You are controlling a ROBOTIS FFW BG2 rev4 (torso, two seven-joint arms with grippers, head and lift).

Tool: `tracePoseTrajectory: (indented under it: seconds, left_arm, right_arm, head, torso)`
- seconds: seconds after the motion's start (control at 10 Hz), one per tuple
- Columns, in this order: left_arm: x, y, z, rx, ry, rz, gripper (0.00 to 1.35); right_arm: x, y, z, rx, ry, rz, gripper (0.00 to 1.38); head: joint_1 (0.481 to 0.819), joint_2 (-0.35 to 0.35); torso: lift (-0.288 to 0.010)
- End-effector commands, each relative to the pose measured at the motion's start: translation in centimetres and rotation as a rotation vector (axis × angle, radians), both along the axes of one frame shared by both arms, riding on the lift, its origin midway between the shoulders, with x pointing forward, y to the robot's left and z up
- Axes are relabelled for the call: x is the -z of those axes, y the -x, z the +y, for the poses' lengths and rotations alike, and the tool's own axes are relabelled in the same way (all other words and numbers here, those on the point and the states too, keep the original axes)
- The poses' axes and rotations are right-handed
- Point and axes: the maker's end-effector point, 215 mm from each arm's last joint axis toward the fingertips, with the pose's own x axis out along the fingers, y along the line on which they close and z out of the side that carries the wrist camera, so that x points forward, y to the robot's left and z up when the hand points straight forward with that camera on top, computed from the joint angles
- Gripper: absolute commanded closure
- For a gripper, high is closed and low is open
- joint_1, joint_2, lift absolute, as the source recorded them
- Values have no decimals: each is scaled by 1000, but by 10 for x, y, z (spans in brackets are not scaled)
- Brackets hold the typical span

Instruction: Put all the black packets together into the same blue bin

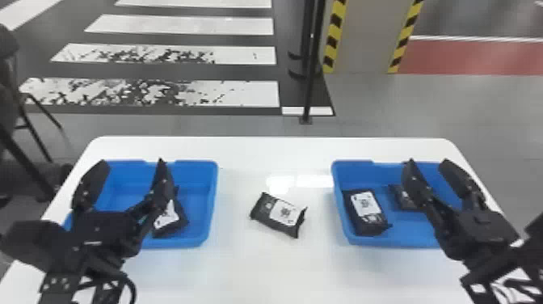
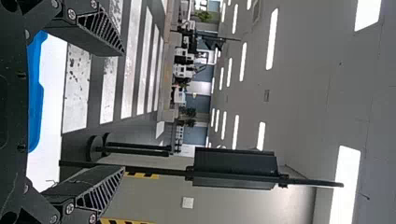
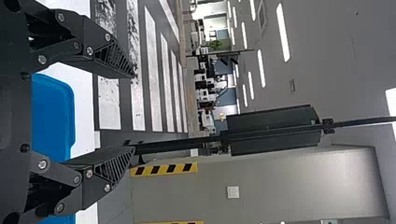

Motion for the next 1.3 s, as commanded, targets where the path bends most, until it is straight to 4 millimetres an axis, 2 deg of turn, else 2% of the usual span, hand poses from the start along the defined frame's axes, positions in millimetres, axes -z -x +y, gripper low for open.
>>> tracePoseTrajectory:
  seconds: [0.0,0.7,0.8,0.9,1.1,1.2]
  left_arm:
    - [-1,0,1,-2,0,-2,165]
    - [-3,1,0,1,0,-10,165]
    - [-3,1,0,2,-1,-10,165]
    - [-1,0,0,3,-2,-5,167]
    - [0,-1,-1,7,-2,2,165]
    - [0,-1,-1,8,-3,2,165]
  right_arm:
    - [-1,0,0,0,-3,-1,519]
    - [-2,0,1,-2,-2,-4,519]
    - [-2,-3,6,-23,8,5,519]
    - [-9,-9,23,-76,41,-3,519]
    - [-18,-24,73,-216,87,0,519]
    - [-14,-28,96,-267,102,36,518]
  head:
    - [695,-23]
    - [695,-21]
    - [695,-21]
    - [695,-18]
    - [695,19]
    - [695,51]
  torso:
    - [-110]
    - [-110]
    - [-110]
    - [-110]
    - [-110]
    - [-110]
